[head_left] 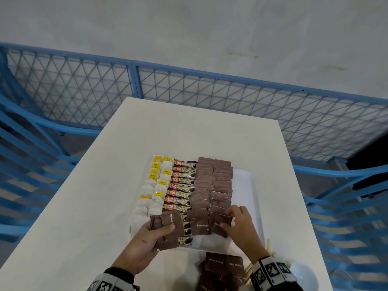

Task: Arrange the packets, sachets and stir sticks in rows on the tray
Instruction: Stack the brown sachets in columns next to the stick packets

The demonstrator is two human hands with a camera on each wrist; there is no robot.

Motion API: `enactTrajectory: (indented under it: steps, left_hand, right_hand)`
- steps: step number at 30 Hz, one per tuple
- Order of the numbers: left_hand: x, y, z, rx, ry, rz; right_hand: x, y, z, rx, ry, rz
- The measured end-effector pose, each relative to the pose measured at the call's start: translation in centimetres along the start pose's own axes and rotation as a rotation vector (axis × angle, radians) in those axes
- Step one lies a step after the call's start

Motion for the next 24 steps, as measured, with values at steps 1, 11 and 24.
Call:
enactTrajectory:
  steps: [1, 11, 24]
  left_hand:
    - [-0.1, 0.1, 0.1, 0.006, -0.005, 0.001]
    - [-0.6, 0.6, 1.2, 0.031, -0.050, 0.017]
    - [-0.3, 0.1, 0.1, 0.010, -0.003, -0.055]
  right_hand:
    - [-0.1, -0.3, 0.0, -0.016, 0.042, -0.028]
    - [-2.8, -8.9, 1.0, 0.430, -0.403, -0.175]
    - [-1.0, -5.5, -0.1, 0.701, -0.245, 0.101]
Point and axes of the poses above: each hand's wrist, its own x-axis towards the middle knuckle, its own z-axis out of the palm, y = z × x, the point moved 3 cm from there along x, towards the middle knuckle
